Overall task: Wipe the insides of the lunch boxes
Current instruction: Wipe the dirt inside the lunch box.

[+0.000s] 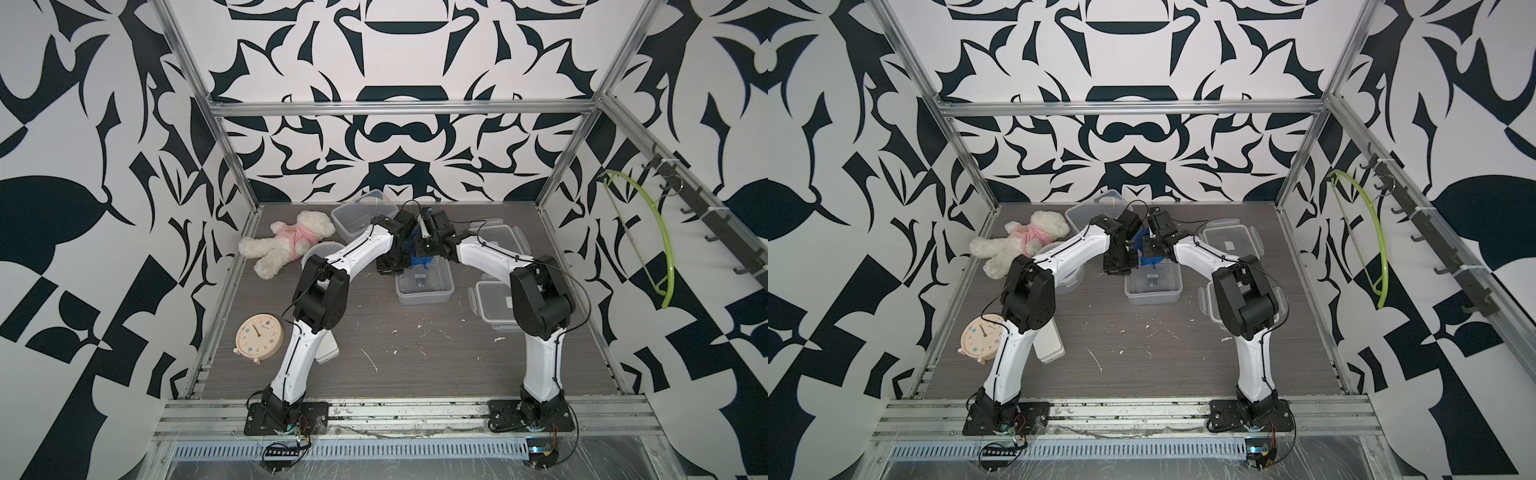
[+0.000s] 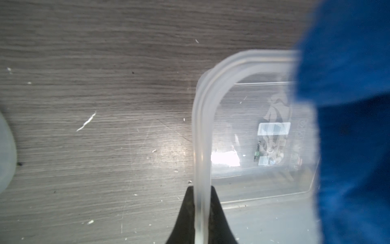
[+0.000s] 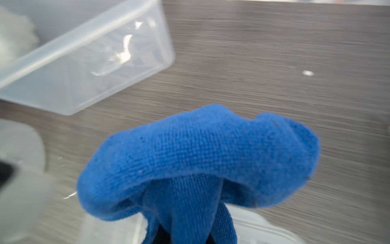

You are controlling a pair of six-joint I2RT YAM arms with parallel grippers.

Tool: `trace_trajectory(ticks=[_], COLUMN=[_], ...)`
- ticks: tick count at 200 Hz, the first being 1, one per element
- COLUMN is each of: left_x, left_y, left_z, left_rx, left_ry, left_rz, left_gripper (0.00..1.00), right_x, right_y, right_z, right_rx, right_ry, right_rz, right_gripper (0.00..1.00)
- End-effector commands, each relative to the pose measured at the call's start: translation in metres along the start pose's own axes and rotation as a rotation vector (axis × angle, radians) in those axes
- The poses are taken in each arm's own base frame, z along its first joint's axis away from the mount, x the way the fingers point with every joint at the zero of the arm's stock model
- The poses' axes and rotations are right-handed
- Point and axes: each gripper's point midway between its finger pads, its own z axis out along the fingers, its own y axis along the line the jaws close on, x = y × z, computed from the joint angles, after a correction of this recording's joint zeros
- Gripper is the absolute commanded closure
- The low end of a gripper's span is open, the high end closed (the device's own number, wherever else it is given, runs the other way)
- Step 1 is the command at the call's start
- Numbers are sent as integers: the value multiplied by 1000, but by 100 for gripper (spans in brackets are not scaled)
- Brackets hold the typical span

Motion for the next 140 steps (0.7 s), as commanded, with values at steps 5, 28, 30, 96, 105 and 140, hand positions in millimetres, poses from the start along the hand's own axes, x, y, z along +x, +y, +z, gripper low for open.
trace_trajectory(ticks=[5,28,30,96,105,140], left_x=[11,11,10,1,0,-2], left_y=[-4,-3,-4,-12,-13,-16], left_z=[-6,-3,-3,-6,-6,-7], left_rx=[17,12,14,29,32,34], left_ry=[39,44,43,27,25,26], left_rz=[28,27,27,28,29,30], left_gripper=[100,100,100,100,100,100], right_x=[10,32,35,127,130,85], right_y=[-88,-94,-93,-59,-62,-78], right_z=[-29,-47,-48,-101,-110,-148], right_rx=[192,197,190,90,107,235], right_ry=[46,78,82,173,167,41], right_rz=[63,31,32,6,-4,-49], right_gripper=[100,100,100,100,100,100])
